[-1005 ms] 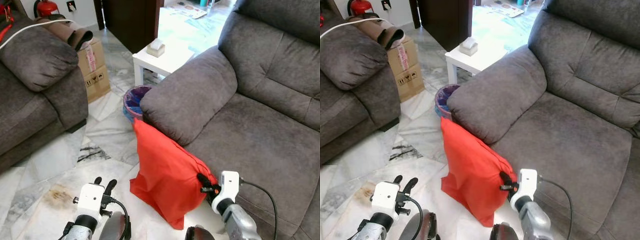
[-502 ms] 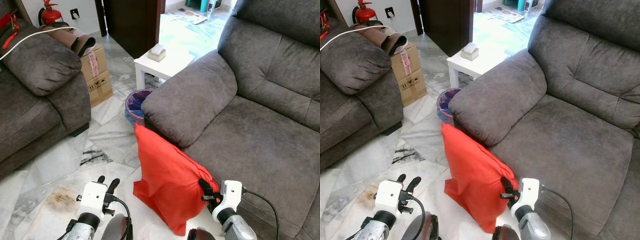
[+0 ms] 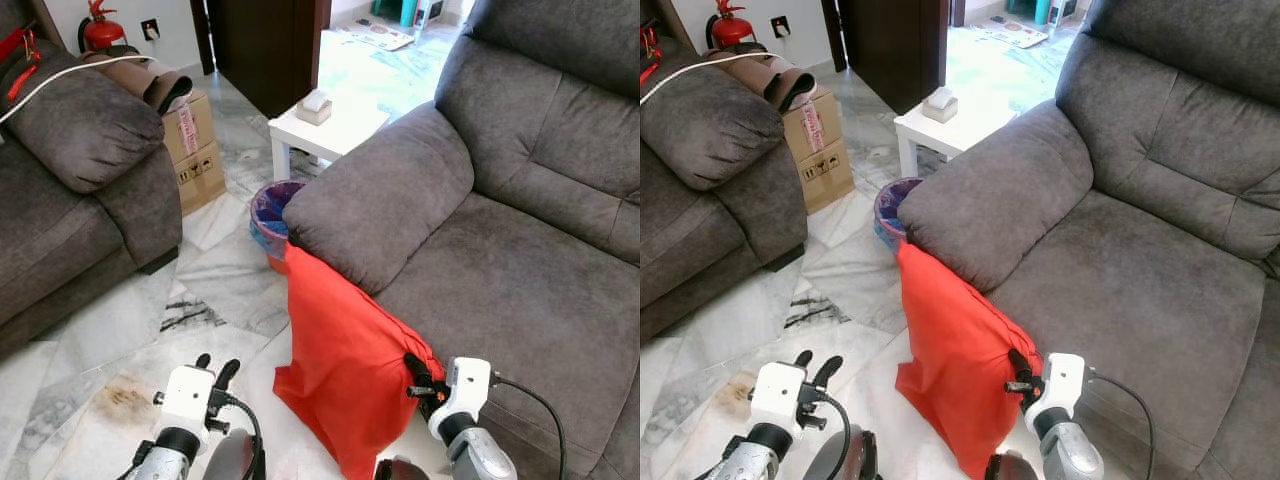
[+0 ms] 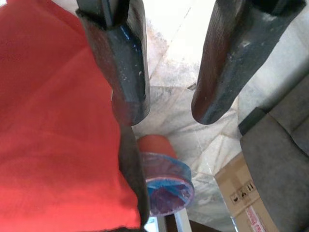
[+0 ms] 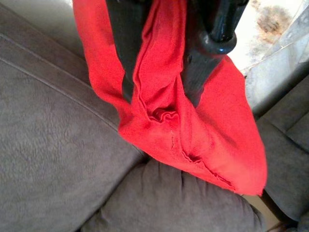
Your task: Move the pillow to the sofa from floor
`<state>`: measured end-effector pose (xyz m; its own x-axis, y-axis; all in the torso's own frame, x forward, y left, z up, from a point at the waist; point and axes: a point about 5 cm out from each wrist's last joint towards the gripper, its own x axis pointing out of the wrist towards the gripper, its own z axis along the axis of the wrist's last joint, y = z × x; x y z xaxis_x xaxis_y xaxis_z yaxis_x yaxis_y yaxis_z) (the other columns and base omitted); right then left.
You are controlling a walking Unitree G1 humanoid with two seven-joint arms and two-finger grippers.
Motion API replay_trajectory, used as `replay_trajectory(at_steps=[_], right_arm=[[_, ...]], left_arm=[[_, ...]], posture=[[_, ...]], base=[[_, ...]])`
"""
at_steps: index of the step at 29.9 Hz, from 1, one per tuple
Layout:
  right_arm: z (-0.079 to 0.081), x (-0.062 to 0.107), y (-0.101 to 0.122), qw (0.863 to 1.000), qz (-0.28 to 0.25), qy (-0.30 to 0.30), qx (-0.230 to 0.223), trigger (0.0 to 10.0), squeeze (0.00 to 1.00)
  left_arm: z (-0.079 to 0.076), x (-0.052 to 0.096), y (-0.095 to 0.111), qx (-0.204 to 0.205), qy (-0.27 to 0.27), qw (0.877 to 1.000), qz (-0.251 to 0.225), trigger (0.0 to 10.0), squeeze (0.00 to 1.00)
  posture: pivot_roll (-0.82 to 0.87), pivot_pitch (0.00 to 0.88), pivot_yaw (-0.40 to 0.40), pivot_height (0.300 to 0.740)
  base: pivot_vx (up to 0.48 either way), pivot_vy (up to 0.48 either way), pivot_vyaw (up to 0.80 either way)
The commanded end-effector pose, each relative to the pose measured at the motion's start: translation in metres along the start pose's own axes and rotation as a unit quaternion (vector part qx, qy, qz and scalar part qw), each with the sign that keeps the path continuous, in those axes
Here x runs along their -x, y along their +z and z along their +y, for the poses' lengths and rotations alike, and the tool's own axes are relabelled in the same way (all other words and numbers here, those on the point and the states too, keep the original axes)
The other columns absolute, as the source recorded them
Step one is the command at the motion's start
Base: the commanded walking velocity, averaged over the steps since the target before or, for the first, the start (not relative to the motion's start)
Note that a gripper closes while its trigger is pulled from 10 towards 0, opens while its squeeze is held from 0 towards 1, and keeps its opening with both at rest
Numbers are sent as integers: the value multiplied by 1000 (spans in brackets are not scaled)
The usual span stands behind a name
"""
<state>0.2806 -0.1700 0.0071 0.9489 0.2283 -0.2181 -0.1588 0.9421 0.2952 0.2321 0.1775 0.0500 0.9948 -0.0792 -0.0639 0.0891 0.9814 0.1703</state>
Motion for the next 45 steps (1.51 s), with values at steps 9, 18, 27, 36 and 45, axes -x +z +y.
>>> replay_trajectory(at_steps=[9,18,27,36,45], right_arm=[[1,-2,15,999,-31,31,26,10000,0],[10,-6,17,992,-1,105,73,10000,0],[8,-4,24,977,24,181,109,10000,0],[22,8,25,908,97,374,158,10000,0],[25,32,10,816,202,498,213,10000,0]], left_arm=[[0,2,-5,1,-5,1000,8,10000,0],[8,3,-8,-12,-14,1000,17,10000,0],[21,12,-16,-71,-97,991,52,10000,0],[27,14,-10,-102,-191,974,72,10000,0],[23,34,-6,-166,-376,904,118,10000,0]], posture=[[94,127,-43,736],[90,122,-51,740],[98,125,-47,740],[96,129,-40,740],[103,122,-40,740]], base=[[0,0,0],[0,0,0],[0,0,0],[0,0,0],[0,0,0]])
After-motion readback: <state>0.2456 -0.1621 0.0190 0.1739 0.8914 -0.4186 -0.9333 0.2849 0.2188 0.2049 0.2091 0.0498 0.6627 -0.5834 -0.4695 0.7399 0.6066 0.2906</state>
